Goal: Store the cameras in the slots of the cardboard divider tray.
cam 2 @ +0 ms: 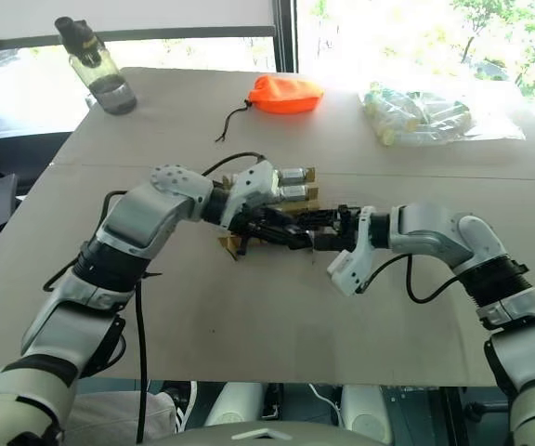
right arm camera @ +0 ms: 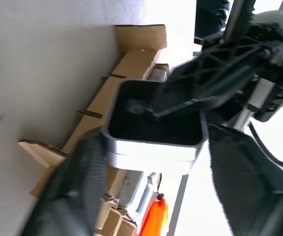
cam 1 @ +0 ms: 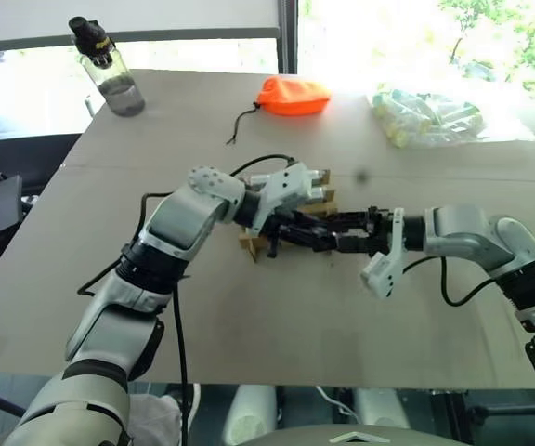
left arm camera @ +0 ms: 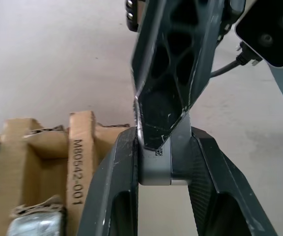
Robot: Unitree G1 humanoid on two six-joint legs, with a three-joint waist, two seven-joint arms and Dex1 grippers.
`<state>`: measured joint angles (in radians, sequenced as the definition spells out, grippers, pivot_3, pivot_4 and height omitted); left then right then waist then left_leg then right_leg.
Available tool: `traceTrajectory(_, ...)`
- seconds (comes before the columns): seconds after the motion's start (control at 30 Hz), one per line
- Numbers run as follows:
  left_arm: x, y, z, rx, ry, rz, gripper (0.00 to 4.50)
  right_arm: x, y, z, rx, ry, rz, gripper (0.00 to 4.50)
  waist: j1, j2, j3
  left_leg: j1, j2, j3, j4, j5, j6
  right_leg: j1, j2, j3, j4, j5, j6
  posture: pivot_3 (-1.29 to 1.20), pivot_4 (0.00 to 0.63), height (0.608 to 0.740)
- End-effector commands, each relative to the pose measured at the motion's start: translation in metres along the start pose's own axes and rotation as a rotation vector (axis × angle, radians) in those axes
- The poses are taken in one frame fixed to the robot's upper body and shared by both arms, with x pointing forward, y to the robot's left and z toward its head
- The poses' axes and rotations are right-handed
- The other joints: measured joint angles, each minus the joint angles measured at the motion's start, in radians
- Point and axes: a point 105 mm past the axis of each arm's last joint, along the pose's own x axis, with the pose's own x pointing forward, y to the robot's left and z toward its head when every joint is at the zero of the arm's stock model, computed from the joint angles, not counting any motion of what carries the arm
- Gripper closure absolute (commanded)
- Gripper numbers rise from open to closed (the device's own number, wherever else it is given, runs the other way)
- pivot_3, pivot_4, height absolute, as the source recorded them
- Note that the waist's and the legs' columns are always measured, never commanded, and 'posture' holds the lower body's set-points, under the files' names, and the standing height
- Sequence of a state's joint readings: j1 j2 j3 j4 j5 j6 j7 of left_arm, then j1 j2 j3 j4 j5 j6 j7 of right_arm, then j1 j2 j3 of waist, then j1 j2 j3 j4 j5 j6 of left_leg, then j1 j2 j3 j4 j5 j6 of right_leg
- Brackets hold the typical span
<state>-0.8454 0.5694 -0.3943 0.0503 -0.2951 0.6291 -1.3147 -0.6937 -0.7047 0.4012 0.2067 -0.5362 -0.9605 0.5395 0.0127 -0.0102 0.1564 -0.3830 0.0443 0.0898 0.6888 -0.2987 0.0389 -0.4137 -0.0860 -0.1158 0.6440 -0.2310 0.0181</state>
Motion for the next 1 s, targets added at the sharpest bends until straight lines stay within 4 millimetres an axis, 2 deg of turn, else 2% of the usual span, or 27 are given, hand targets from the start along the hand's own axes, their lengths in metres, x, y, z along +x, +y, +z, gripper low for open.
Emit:
traceTrajectory(0.03,-0.008,0.006,0.016,0.070,-0.018,0.026,3.75,-0.016,-0.017,-0.008,0.150,0.067,-0.112,0.00,0.001,0.000,0.000,0.000,0.000,0.000,0.000,0.000,0.000,0.000,0.000,0.000,0.000,0.000,0.000,0.00,0.150,0.726)
traceTrajectory(0.13,-0.011,0.011,0.022,0.082,-0.038,0.046,3.75,-0.028,-0.017,-0.011,0.292,0.108,-0.206,0.00,0.002,0.000,0.000,-0.001,-0.001,0.000,0.001,0.000,0.000,0.000,-0.001,-0.001,0.000,0.000,0.000,0.00,0.150,0.726)
traceTrajectory(0.17,-0.013,0.015,0.024,0.087,-0.049,0.063,3.75,-0.034,-0.010,-0.012,0.372,0.131,-0.231,0.00,0.002,0.000,0.000,-0.001,-0.001,0.000,0.001,0.000,0.000,0.000,-0.001,-0.001,0.000,0.000,0.000,0.00,0.150,0.726)
traceTrajectory(0.27,-0.018,0.028,0.029,0.114,-0.063,0.124,3.75,-0.051,0.029,-0.010,0.789,0.205,-0.241,0.00,0.004,0.000,0.000,-0.001,-0.001,-0.003,0.001,0.000,0.000,0.001,-0.001,-0.003,0.000,0.000,0.000,0.00,0.150,0.726)
traceTrajectory(0.3,-0.018,0.034,0.029,0.123,-0.061,0.153,3.75,-0.057,0.045,-0.002,0.993,0.206,-0.225,0.00,0.003,0.000,0.000,-0.001,-0.001,-0.001,0.001,0.000,0.000,0.001,0.000,-0.002,0.000,0.000,0.000,0.00,0.150,0.726)
traceTrajectory(0.33,-0.018,0.038,0.029,0.138,-0.052,0.175,3.75,-0.061,0.052,0.007,1.148,0.194,-0.238,0.00,0.009,0.000,0.000,-0.001,-0.001,-0.001,0.001,0.000,0.000,0.001,-0.001,-0.002,0.000,0.000,0.000,0.00,0.150,0.726)
traceTrajectory(0.4,-0.017,0.042,0.027,0.150,-0.040,0.187,3.75,-0.068,0.054,0.015,1.351,0.192,-0.338,0.00,0.007,0.000,0.000,-0.001,-0.001,-0.003,0.001,0.000,0.000,0.002,-0.001,-0.003,-0.001,0.000,0.000,0.00,0.150,0.726)
traceTrajectory(0.47,-0.015,0.047,0.026,0.158,-0.029,0.195,3.75,-0.071,0.053,0.025,1.482,0.174,-0.409,0.00,0.000,0.000,0.000,0.000,-0.001,-0.004,0.000,0.000,0.000,0.002,-0.001,-0.002,0.000,0.000,0.000,0.00,0.150,0.726)
traceTrajectory(0.53,-0.014,0.053,0.023,0.172,-0.009,0.217,3.75,-0.071,0.052,0.034,1.532,0.159,-0.447,0.00,-0.001,0.000,0.000,0.002,-0.001,-0.006,0.000,0.000,0.000,0.002,0.000,0.000,0.001,0.000,0.000,0.00,0.150,0.726)
traceTrajectory(0.67,-0.010,0.065,0.022,0.167,0.006,0.249,3.75,-0.063,0.043,0.054,1.726,0.054,-0.645,0.00,0.003,0.000,0.000,0.001,-0.001,-0.008,0.000,0.000,0.001,0.002,0.001,-0.001,0.001,0.000,0.000,0.00,0.150,0.726)
traceTrajectory(0.73,-0.009,0.068,0.018,0.182,0.043,0.244,3.75,-0.062,0.045,0.064,1.704,0.066,-0.702,0.00,0.005,-0.001,0.000,0.000,-0.001,-0.008,0.000,0.000,0.001,0.001,0.001,-0.001,0.001,0.000,0.000,0.00,0.150,0.726)
traceTrajectory(0.87,-0.012,0.069,0.016,0.190,0.072,0.224,3.75,-0.074,0.052,0.063,1.676,0.133,-0.824,0.00,0.003,-0.001,0.000,-0.002,-0.003,-0.009,0.000,-0.001,0.001,0.000,0.000,-0.002,-0.001,0.000,0.000,0.00,0.150,0.726)
traceTrajectory(1.0,-0.009,0.064,0.014,0.178,0.074,0.176,3.75,-0.078,0.055,0.065,1.663,0.152,-0.845,0.00,0.002,-0.001,0.000,-0.001,-0.003,-0.009,0.000,-0.001,0.002,0.001,0.000,-0.002,0.000,0.000,0.000,0.00,0.150,0.726)
